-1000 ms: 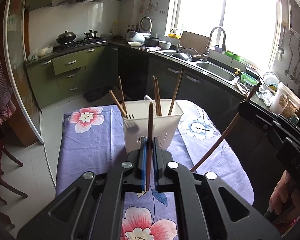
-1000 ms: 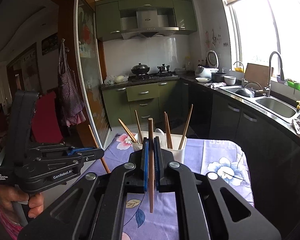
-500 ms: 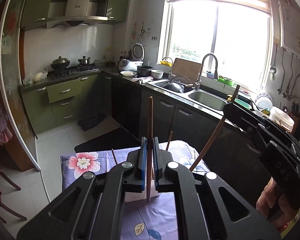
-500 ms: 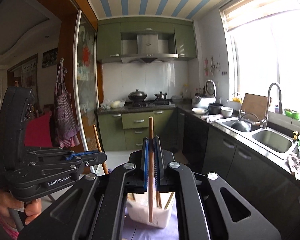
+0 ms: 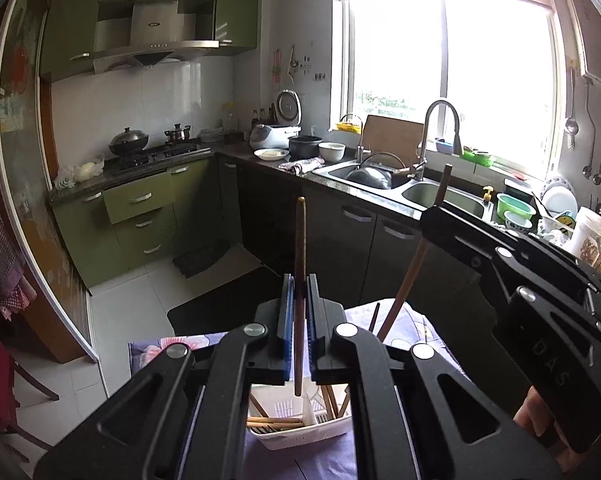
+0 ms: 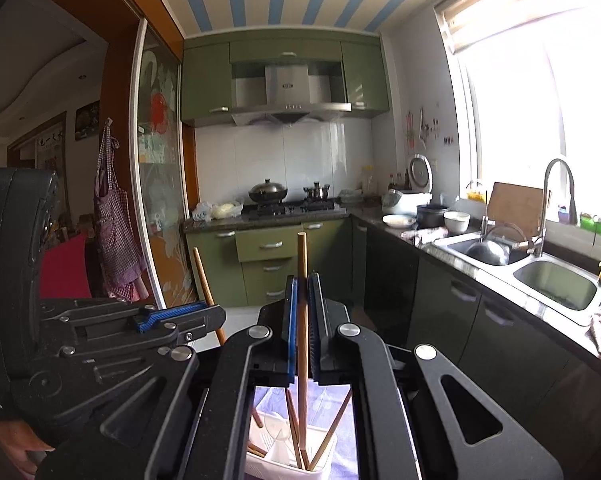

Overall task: Organize utensils
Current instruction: 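Lower both chopsticks into the holder and open both tools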

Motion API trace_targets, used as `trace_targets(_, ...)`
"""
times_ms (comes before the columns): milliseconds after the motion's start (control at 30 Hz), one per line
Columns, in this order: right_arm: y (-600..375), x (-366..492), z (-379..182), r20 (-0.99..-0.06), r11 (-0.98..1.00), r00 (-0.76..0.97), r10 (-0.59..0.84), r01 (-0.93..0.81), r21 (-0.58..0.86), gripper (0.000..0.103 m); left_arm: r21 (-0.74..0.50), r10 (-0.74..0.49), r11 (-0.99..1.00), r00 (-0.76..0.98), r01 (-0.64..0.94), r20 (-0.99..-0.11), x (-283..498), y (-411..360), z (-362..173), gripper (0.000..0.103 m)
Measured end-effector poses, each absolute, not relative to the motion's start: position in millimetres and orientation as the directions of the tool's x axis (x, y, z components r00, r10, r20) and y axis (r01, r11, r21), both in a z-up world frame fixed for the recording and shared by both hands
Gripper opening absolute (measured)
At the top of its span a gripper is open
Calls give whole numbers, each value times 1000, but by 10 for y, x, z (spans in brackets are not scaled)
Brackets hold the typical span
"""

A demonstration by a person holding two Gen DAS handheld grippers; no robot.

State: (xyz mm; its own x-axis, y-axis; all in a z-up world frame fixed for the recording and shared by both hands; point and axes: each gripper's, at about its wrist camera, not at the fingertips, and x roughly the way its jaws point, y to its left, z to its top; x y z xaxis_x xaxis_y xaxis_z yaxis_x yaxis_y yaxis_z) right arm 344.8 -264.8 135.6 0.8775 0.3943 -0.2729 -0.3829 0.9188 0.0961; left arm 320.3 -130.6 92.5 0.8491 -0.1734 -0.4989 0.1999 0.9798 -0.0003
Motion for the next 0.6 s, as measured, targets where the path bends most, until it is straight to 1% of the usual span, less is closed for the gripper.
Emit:
trace_targets(167,-2621,3600,948,-341,917,851,399,-379,125,6,-16,-169,981,808,195,-564,3268,-1241,563,6)
trace_targets(367,-2540,3706,370,-429,922,817,384,-359,142,6,-7,-161,980,774,198,-612,3225,-1213,191,6)
trace_targets(500,-2516,3731,118,-463,926,804,374,-348,145,6,-16,-160,981,752,195,-640,3268,-1194,13,6)
trace_targets(600,-2477,3730,-30,-480,929,797,366,-347,132,6,-9,-150,982,751,188,-643,3288,-1195,-87,6)
